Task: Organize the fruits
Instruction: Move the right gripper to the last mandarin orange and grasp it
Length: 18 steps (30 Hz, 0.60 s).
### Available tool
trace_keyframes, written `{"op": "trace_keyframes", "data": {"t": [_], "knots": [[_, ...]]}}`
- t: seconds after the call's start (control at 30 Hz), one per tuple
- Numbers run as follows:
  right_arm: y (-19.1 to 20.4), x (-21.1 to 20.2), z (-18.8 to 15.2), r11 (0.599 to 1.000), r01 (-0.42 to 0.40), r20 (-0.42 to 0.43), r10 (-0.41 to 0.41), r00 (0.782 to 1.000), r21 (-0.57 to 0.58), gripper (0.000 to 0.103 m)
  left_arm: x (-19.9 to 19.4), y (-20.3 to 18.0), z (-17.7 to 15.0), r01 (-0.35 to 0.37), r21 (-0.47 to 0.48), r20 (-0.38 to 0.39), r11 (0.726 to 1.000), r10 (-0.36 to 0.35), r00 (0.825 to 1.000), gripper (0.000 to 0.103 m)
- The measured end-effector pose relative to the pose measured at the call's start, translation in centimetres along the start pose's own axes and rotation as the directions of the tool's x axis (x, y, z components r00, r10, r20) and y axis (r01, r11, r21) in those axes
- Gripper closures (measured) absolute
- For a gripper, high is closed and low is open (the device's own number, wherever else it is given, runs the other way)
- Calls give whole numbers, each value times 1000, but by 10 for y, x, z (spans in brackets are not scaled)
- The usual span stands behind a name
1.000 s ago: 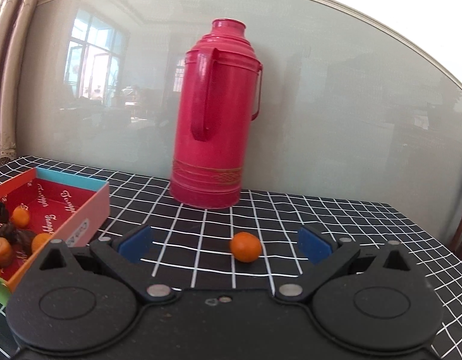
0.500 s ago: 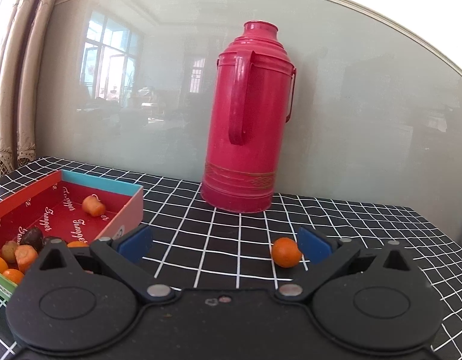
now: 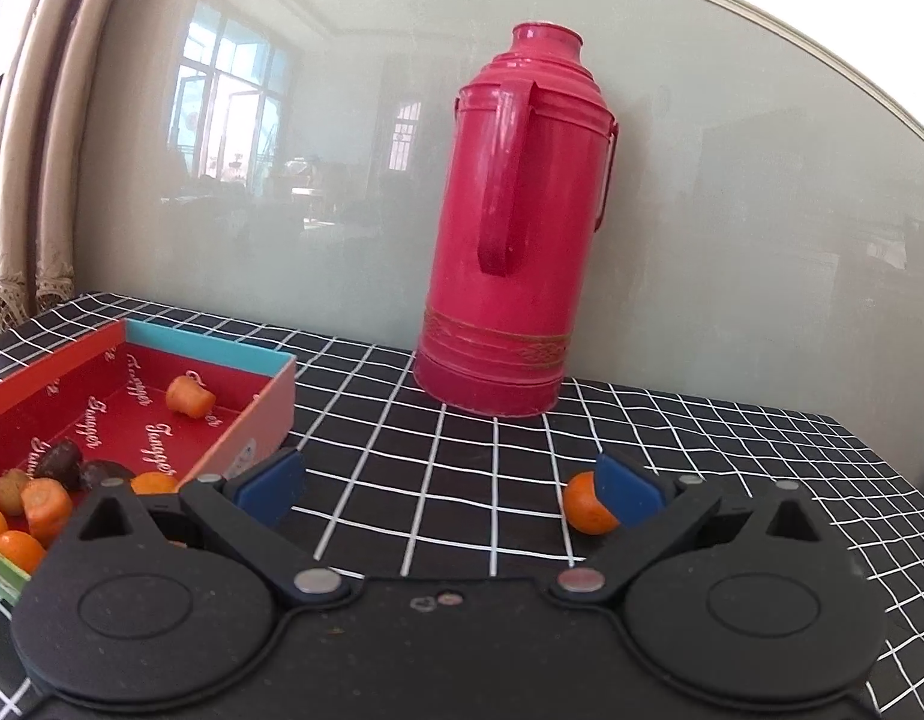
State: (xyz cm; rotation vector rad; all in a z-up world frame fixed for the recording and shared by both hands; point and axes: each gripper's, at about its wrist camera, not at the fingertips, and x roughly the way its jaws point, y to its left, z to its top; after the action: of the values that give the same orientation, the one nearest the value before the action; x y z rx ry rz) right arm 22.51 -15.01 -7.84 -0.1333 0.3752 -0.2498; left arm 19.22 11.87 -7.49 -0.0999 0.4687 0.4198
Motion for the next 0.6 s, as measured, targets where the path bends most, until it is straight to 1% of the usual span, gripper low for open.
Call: {"op": "trace_keyframes", "data": {"t": [0.2,0.27,0.37,0.4,0.47,0.53,0.57,0.6], "knots": [[-16,25,3,999,42,-47,-43,998,-33,6,0,8,-2,-8,-25,4,1000,9,1000,0],[-25,37,2,998,51,-83,-54,995,-31,6,-2,9,-2,-12,-25,14,1000,12,1000,0],[-42,56,1,999,39,-151,-37,988,7,11,-2,9,-1,-8,-32,17,999,8,1000,0],[-47,62,1,999,38,-169,-33,985,22,13,-1,9,-1,-5,-33,14,999,6,1000,0],[-59,73,0,998,30,-199,-20,980,48,22,0,8,-1,1,-35,9,999,0,1000,0],[-72,86,-1,996,16,-241,6,971,91,39,1,6,-2,6,-33,6,999,-6,1000,0],[-78,92,-2,992,14,-260,19,965,123,43,1,4,-2,8,-30,4,1000,-8,1000,0],[-85,98,-3,988,15,-280,29,959,155,49,2,3,-3,10,-25,1,1000,-10,1000,0]]}}
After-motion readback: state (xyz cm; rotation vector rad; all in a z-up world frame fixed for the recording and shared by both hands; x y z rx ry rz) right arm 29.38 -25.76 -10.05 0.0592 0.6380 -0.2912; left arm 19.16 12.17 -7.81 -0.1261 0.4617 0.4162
